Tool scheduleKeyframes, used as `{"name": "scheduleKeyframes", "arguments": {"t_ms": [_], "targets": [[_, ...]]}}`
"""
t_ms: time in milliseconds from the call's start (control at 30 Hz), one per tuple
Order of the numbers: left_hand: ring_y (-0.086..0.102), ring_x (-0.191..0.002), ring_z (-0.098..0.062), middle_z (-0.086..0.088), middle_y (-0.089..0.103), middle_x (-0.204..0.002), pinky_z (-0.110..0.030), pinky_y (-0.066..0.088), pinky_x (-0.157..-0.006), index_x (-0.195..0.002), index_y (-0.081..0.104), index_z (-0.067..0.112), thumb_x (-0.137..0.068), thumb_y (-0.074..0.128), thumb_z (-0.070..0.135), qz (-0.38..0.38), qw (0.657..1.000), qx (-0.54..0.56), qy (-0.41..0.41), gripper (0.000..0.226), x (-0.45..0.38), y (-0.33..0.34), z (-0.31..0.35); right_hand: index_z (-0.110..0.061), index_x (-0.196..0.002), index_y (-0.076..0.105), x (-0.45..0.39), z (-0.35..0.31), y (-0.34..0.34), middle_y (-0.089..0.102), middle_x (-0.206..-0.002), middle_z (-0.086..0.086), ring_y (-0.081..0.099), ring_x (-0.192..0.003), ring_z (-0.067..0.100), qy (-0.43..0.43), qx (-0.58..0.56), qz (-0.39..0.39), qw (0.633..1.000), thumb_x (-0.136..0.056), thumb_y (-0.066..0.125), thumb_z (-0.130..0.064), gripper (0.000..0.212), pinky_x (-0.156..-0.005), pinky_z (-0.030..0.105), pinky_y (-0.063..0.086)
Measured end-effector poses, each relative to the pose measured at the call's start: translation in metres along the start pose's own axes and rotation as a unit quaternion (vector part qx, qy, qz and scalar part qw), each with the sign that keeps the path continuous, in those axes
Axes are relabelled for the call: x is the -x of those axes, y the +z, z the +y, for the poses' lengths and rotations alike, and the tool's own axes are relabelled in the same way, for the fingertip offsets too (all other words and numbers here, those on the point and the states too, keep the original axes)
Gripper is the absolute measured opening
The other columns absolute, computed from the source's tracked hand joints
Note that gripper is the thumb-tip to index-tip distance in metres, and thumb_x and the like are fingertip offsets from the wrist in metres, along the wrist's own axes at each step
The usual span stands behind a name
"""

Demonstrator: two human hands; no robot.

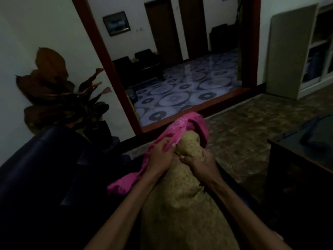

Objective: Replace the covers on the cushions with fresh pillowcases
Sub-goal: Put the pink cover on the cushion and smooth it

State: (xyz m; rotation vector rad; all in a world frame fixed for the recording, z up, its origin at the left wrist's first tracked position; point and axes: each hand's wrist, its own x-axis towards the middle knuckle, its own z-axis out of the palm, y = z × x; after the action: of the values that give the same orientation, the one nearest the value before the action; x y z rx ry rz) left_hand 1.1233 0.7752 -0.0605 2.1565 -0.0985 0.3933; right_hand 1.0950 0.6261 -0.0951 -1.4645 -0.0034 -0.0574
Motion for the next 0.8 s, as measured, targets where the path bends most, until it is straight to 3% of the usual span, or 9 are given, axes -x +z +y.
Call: {"name": "scheduleKeyframes", "arguments": {"t_ms": [100, 200, 267, 367, 467, 500, 600, 700, 800], "targets": [[0.062, -0.091, -0.013, 0.003, 0.068, -0.095, -0.028, 0.046, -0.082, -0.091, 0.068, 0.025, -0.095, 0.063, 0.013, 0.031, 0.99, 0.14, 0.0, 0.013, -0.021, -0.022, 0.025, -0.021, -0.091, 0.072, -0.01, -0.049, 0.008, 0.072, -0.078, -0.003, 0.068, -0.065, 0.016, -0.082, 0.064, -0.008, 0.995, -0.062, 0.082, -0.035, 0.034, -0.061, 0.031, 0.054], [0.064, -0.104, -0.028, -0.01, 0.07, -0.102, -0.047, 0.049, -0.096, -0.085, 0.069, 0.022, -0.08, 0.071, 0.041, 0.001, 0.966, 0.256, -0.033, 0.019, -0.041, -0.039, 0.032, -0.027, -0.104, 0.07, -0.012, -0.092, 0.011, 0.071, -0.094, -0.012, 0.069, -0.086, 0.01, -0.192, 0.199, -0.028, 0.961, -0.072, 0.079, -0.024, 0.034, -0.078, 0.033, 0.057], [0.065, -0.11, -0.031, -0.011, 0.072, -0.111, -0.057, 0.047, -0.103, -0.096, 0.071, 0.019, -0.075, 0.075, 0.06, -0.039, 0.964, 0.256, -0.051, 0.047, -0.055, -0.049, 0.033, -0.025, -0.118, 0.066, -0.01, -0.111, 0.016, 0.068, -0.106, -0.007, 0.065, -0.097, 0.014, -0.233, 0.301, -0.028, 0.924, -0.076, 0.076, -0.021, 0.043, -0.085, 0.034, 0.054], [0.068, -0.103, -0.016, 0.003, 0.073, -0.109, -0.042, 0.05, -0.102, -0.108, 0.069, 0.026, -0.083, 0.068, 0.064, -0.097, 0.967, 0.221, -0.085, 0.046, -0.068, -0.06, 0.024, -0.018, -0.147, 0.043, -0.004, -0.108, 0.034, 0.055, -0.14, 0.009, 0.055, -0.125, 0.027, -0.195, 0.471, -0.078, 0.857, -0.083, 0.072, -0.035, 0.073, -0.099, 0.034, 0.047], [0.055, -0.126, -0.024, -0.002, 0.047, -0.144, -0.035, 0.045, -0.105, -0.153, 0.026, 0.012, -0.069, 0.072, 0.074, -0.114, 0.957, 0.14, -0.225, 0.114, -0.062, -0.057, -0.002, -0.013, -0.162, 0.009, 0.004, -0.078, 0.062, 0.043, -0.15, 0.019, 0.05, -0.131, 0.034, -0.107, 0.552, -0.149, 0.813, -0.088, 0.067, -0.045, 0.099, -0.103, 0.035, 0.044], [0.05, -0.132, -0.03, -0.008, 0.041, -0.148, -0.034, 0.044, -0.102, -0.155, 0.014, 0.007, -0.072, 0.074, 0.068, -0.088, 0.958, 0.108, -0.251, 0.12, -0.054, -0.054, -0.016, -0.015, -0.162, 0.005, 0.003, -0.07, 0.073, 0.043, -0.148, 0.022, 0.05, -0.13, 0.036, -0.089, 0.552, -0.167, 0.812, -0.088, 0.067, -0.046, 0.102, -0.104, 0.037, 0.044], [0.051, -0.129, -0.033, -0.015, 0.043, -0.148, -0.034, 0.046, -0.1, -0.152, 0.024, 0.003, -0.07, 0.079, 0.055, -0.013, 0.951, 0.105, -0.29, 0.112, -0.039, -0.066, -0.066, -0.014, -0.156, 0.029, 0.002, -0.061, 0.104, 0.054, -0.136, 0.022, 0.055, -0.121, 0.033, -0.019, 0.519, -0.2, 0.831, -0.087, 0.071, -0.04, 0.085, -0.099, 0.034, 0.043], [0.067, -0.108, -0.029, -0.013, 0.06, -0.136, -0.04, 0.058, -0.089, -0.148, 0.04, 0.01, -0.045, 0.089, 0.06, -0.047, 0.928, 0.189, -0.318, 0.124, -0.04, -0.091, -0.12, 0.01, -0.116, 0.054, 0.006, -0.083, 0.134, 0.058, -0.102, 0.019, 0.053, -0.082, 0.019, 0.065, 0.49, -0.281, 0.823, -0.099, 0.06, -0.02, 0.035, -0.08, 0.027, 0.043], [0.067, -0.078, -0.023, -0.009, 0.073, -0.093, -0.026, 0.054, -0.066, -0.134, 0.059, 0.005, -0.09, 0.065, 0.024, -0.111, 0.917, 0.172, -0.343, 0.048, -0.024, -0.116, -0.11, -0.005, -0.149, 0.04, 0.009, -0.102, 0.149, 0.056, -0.128, 0.016, 0.062, -0.093, 0.024, 0.038, 0.466, -0.291, 0.834, -0.097, 0.063, -0.025, 0.061, -0.075, 0.032, 0.06]]}}
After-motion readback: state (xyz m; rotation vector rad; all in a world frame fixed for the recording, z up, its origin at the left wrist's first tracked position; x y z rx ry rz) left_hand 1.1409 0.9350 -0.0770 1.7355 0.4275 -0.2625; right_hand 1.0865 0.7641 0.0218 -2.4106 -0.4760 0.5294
